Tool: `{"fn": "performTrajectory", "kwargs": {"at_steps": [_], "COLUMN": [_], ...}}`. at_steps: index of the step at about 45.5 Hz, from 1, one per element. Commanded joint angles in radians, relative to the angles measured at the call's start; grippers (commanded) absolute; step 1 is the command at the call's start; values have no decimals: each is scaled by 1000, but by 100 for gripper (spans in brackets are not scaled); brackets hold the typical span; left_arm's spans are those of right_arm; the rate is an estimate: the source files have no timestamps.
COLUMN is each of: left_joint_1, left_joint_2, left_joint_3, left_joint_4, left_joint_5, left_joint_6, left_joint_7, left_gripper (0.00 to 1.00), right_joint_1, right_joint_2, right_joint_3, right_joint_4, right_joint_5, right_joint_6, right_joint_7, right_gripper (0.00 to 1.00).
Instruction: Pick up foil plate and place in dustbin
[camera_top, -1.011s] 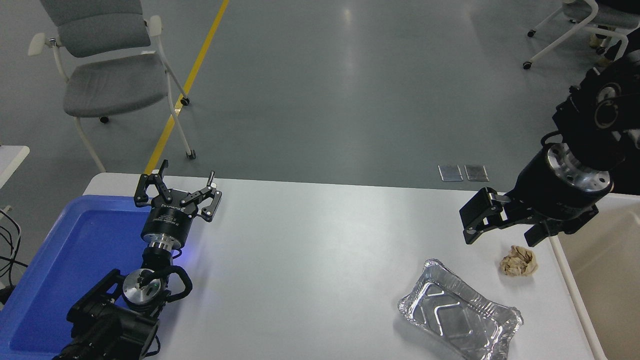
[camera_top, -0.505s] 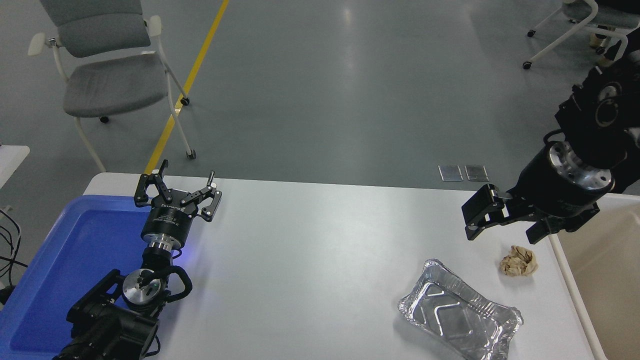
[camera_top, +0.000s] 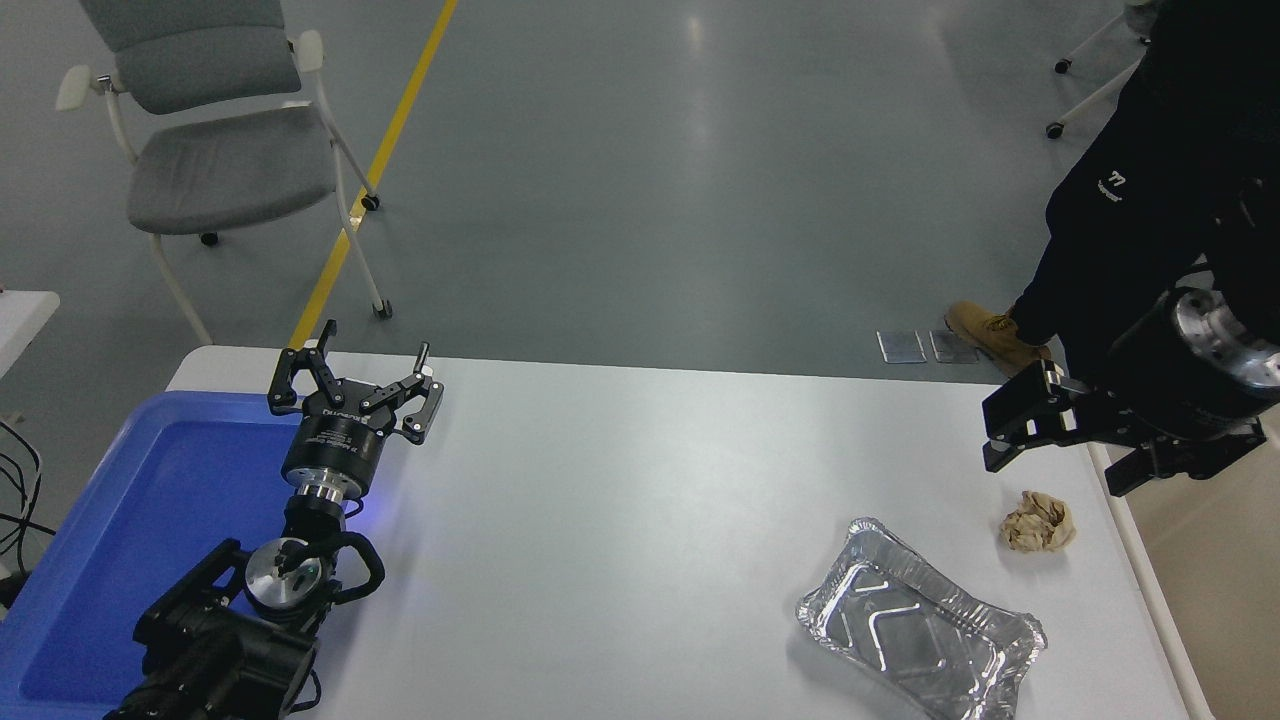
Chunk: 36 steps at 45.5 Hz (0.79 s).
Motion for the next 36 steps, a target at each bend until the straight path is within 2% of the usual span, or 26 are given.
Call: {"fn": "performTrajectory", "kwargs": {"at_steps": [1, 7, 20, 36], "left_joint_1": [0, 0, 0, 0], "left_joint_2": [2, 0, 0, 0], "left_joint_3": [0, 0, 0, 0], "left_joint_4": [0, 0, 0, 0], "left_joint_5": [0, 0, 1, 1], "left_joint_6": [0, 0, 0, 0], "left_joint_7": [0, 0, 0, 0], "left_gripper": [99, 99, 99, 99], "right_joint_1": [-54, -117, -290, -568], "right_joint_2": [-144, -187, -178, -86], "right_joint_3": [-56, -59, -6, 139], "right_joint_4": [14, 17, 46, 40], "right_joint_5": [-35, -65, -64, -52], "right_joint_6": [-47, -93, -300, -496], "right_joint_7": [0, 0, 0, 0], "right_gripper": [100, 100, 100, 100]}}
